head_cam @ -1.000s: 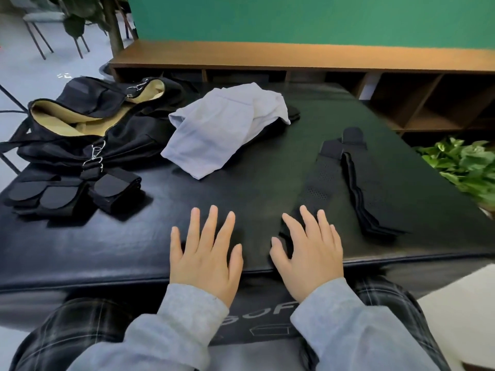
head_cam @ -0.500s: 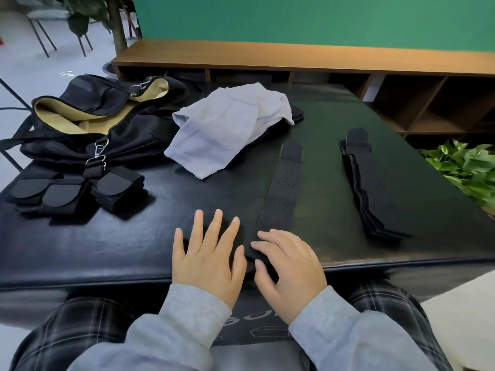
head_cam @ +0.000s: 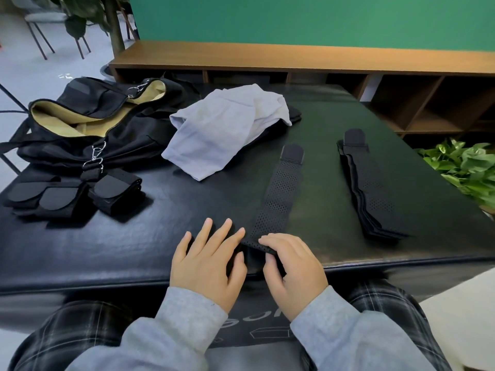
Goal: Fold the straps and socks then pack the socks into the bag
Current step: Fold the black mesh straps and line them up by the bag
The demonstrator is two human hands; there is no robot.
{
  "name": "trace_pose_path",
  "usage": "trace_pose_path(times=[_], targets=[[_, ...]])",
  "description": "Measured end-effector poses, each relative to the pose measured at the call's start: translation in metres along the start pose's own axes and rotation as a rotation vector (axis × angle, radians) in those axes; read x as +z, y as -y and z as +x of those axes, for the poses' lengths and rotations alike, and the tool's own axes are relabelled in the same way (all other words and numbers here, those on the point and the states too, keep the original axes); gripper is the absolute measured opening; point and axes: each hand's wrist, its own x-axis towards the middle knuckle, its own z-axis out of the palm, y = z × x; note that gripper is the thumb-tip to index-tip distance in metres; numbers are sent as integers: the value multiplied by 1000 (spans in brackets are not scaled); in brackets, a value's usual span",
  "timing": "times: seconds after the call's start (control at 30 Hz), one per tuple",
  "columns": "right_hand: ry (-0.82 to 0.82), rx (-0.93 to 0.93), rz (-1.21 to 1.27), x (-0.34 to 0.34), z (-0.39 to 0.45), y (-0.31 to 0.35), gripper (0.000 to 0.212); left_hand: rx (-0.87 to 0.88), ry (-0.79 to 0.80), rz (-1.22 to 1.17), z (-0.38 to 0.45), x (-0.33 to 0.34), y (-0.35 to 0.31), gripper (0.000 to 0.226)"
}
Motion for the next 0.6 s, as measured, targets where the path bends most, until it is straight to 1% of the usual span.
trace_pose_path(times=[0.27,0.6], targets=[[40,-32,-46,0,1,1,29,-6,7,-3,0,0,0,42],[67,-18,-70,-1,3,5,31,-8,-18,-19,0,3,0,42]])
